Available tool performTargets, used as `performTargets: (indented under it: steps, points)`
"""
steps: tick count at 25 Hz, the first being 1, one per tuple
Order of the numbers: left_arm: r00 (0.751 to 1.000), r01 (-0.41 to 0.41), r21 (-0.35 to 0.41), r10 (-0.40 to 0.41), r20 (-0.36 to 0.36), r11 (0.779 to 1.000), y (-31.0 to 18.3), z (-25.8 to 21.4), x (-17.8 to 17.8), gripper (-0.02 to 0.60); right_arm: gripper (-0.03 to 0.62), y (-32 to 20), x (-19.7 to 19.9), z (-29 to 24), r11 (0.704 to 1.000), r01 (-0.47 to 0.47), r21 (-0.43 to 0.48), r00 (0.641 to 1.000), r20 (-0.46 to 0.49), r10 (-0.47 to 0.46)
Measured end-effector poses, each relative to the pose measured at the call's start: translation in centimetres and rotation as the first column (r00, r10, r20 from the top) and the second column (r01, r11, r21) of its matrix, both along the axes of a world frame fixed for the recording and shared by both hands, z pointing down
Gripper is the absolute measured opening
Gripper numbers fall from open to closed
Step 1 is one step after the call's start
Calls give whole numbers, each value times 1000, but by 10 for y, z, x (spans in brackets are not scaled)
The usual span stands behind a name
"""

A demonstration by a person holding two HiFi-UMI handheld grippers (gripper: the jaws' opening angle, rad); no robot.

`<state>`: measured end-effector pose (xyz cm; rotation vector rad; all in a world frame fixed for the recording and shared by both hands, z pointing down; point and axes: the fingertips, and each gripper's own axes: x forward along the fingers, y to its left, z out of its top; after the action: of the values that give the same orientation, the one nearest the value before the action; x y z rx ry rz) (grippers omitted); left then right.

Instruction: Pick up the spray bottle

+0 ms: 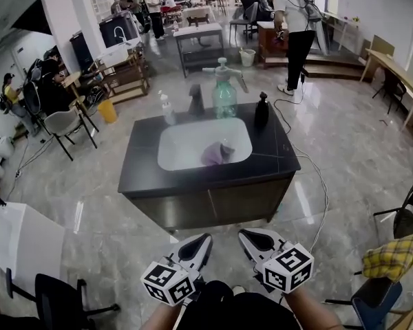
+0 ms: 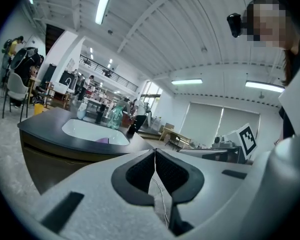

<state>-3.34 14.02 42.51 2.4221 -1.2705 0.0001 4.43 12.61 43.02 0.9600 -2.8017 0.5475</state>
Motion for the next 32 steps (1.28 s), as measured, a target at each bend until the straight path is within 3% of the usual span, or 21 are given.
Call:
performTargets:
  steps: [19,32]
  points:
    - [999,29,-19,-30,-20,999,-43,5,-6,8,8,-37,-2,11,1000,15,-26,1000,-12,-15]
    - [999,-3,-24,2,-51,1000,-95,9,-12,8,8,-86,-10,21,998,-16,-55,999,-29,14]
